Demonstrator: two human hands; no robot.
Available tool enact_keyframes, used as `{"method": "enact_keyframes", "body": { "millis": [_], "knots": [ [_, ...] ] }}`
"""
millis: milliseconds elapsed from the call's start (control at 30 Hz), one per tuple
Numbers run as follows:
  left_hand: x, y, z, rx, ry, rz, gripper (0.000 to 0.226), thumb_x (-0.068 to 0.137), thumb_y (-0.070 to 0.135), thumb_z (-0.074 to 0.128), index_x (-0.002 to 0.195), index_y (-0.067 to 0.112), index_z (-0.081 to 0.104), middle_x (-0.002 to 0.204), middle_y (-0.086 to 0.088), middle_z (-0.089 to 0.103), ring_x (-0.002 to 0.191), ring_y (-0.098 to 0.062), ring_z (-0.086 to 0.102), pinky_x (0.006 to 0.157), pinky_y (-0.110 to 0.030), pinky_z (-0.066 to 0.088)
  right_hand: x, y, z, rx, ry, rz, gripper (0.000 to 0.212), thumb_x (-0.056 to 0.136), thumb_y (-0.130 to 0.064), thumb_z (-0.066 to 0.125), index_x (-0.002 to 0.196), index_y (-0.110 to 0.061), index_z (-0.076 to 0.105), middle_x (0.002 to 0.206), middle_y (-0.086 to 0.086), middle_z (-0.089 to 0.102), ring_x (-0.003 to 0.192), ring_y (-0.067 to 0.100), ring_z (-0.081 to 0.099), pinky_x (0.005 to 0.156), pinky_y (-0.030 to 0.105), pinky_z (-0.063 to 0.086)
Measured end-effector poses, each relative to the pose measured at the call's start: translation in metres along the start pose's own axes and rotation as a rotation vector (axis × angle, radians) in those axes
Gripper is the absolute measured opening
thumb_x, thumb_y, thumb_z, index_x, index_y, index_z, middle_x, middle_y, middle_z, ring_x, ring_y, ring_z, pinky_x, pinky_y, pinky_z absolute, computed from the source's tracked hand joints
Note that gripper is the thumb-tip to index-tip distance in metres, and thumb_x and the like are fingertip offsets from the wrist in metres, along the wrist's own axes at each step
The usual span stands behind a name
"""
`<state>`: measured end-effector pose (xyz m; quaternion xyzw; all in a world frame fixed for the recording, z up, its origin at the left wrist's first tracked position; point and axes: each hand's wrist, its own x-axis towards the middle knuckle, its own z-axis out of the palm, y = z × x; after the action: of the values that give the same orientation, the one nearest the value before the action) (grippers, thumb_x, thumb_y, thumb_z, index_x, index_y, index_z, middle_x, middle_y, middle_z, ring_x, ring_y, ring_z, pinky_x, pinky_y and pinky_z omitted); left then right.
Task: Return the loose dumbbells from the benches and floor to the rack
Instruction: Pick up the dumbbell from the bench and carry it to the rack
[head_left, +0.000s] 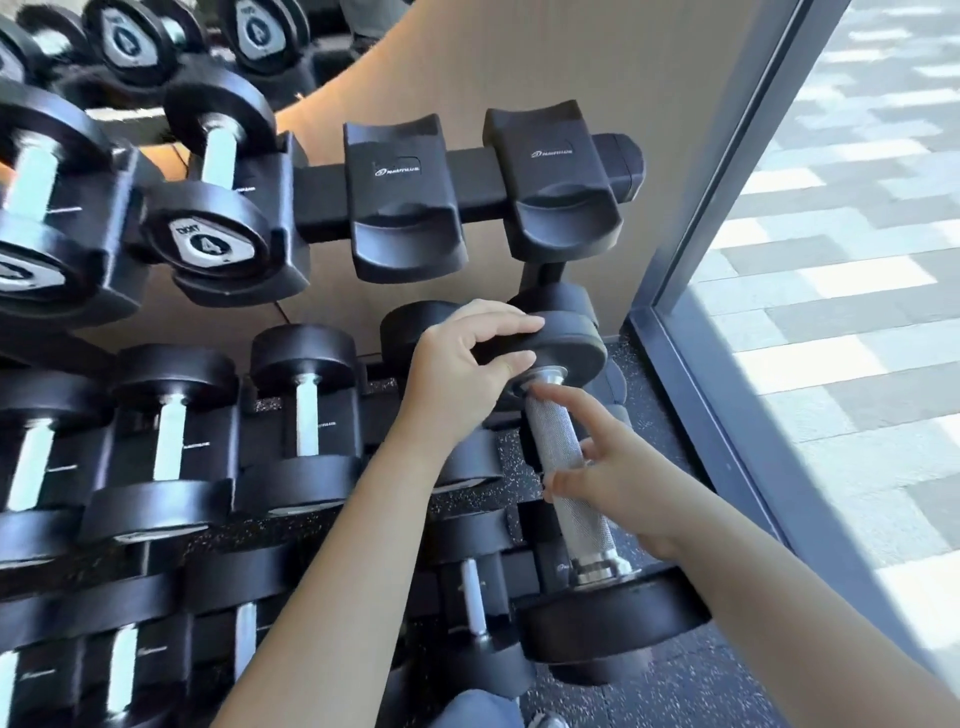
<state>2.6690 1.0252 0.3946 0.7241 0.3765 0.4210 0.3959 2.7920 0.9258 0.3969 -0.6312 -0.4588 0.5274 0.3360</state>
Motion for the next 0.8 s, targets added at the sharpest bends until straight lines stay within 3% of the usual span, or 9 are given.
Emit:
{"method": "enact_keyframes", "body": {
  "millis": [67,167,267,367,433,500,800],
  "knots": [
    [0.020,-0.010,-0.008,-0.008,-0.014,0.004,0.034,0.071,-0.002,0.070,0.093,0.024,0.069,0.094,0.017,0.061,0.091,0.006,0.055,0.087,-0.009,0.038,0.020,-0.008,0.003,-0.011,0.022,0.018,0.071,0.078,0.009,0.054,0.116,-0.049,0.043,0.080,-0.014,0.046,0.061,0.015,0.043,0.053,0.025,0.044],
    [0.046,-0.024,-0.022,-0.017,-0.025,0.011,0.035,0.071,-0.003,0.070,0.093,0.024,0.068,0.093,0.016,0.061,0.090,0.007,0.056,0.087,-0.009,0.038,0.049,-0.020,0.008,-0.025,0.043,0.031,0.073,0.077,0.010,0.053,0.118,-0.049,0.042,0.085,-0.016,0.049,0.066,0.030,0.038,0.061,0.029,0.047],
    [0.073,-0.038,-0.039,-0.040,-0.031,0.027,0.035,0.071,-0.002,0.070,0.092,0.027,0.068,0.093,0.018,0.062,0.092,0.007,0.056,0.086,-0.007,0.038,0.078,-0.036,0.014,-0.024,0.048,0.025,0.074,0.078,0.009,0.054,0.119,-0.050,0.042,0.084,-0.011,0.051,0.062,0.018,0.039,0.056,0.020,0.041],
    [0.097,-0.050,-0.054,-0.051,-0.018,0.046,0.036,0.072,0.000,0.069,0.091,0.030,0.067,0.094,0.019,0.062,0.093,0.007,0.056,0.086,-0.008,0.039,0.106,-0.049,0.018,-0.055,0.045,0.032,0.074,0.078,0.008,0.055,0.126,-0.046,0.041,0.074,-0.001,0.046,0.061,0.018,0.038,0.064,0.028,0.039],
    [0.109,-0.059,-0.061,-0.064,0.003,0.048,0.039,0.072,-0.001,0.069,0.090,0.033,0.066,0.094,0.019,0.061,0.093,0.007,0.056,0.087,-0.008,0.039,0.122,-0.057,0.020,-0.067,0.041,0.018,0.073,0.078,0.008,0.056,0.126,-0.044,0.041,0.062,-0.006,0.040,0.049,0.010,0.037,0.054,0.020,0.038],
    [0.121,-0.068,-0.068,-0.072,0.023,0.044,0.041,0.072,-0.002,0.068,0.088,0.036,0.065,0.094,0.019,0.061,0.094,0.008,0.056,0.086,-0.008,0.039,0.137,-0.066,0.021,-0.077,0.033,0.008,0.073,0.078,0.009,0.056,0.127,-0.043,0.041,0.064,-0.015,0.037,0.039,0.000,0.039,0.043,0.011,0.034],
    [0.176,-0.096,-0.088,-0.042,0.134,0.007,0.033,0.073,-0.005,0.066,0.096,0.020,0.067,0.097,0.007,0.063,0.094,0.007,0.055,0.089,-0.009,0.038,0.208,-0.095,0.026,-0.101,0.001,-0.052,0.075,0.076,0.009,0.056,0.132,-0.039,0.039,0.074,-0.018,0.039,0.060,-0.002,0.040,0.044,0.004,0.033]
  ]
}}
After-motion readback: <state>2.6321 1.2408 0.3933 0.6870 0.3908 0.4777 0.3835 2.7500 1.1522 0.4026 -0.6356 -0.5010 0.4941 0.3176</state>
